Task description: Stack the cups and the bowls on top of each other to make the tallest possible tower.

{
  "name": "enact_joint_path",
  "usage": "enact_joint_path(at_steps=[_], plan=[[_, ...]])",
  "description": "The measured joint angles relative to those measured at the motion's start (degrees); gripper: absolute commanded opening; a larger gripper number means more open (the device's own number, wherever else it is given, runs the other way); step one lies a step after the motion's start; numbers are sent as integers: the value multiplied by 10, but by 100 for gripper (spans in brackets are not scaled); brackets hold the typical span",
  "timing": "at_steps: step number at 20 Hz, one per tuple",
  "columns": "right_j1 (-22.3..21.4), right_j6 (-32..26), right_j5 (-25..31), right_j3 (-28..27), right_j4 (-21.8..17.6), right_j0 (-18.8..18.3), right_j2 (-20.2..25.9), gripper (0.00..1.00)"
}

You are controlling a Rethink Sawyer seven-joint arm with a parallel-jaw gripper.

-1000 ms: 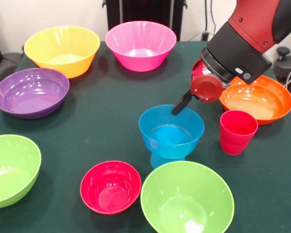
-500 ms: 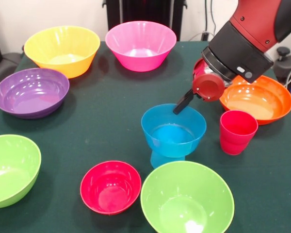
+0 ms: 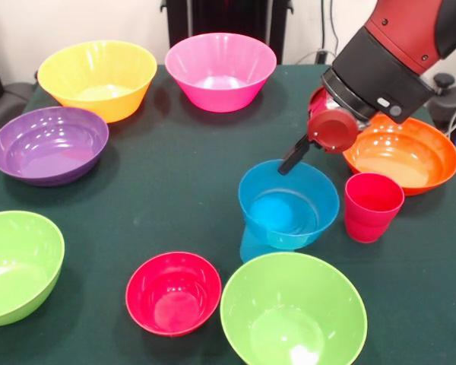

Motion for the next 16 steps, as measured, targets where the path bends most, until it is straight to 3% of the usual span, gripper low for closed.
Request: enact_joint_path(at_steps=[16], plan=[[-29, 0, -40, 41, 0, 2, 42, 0]])
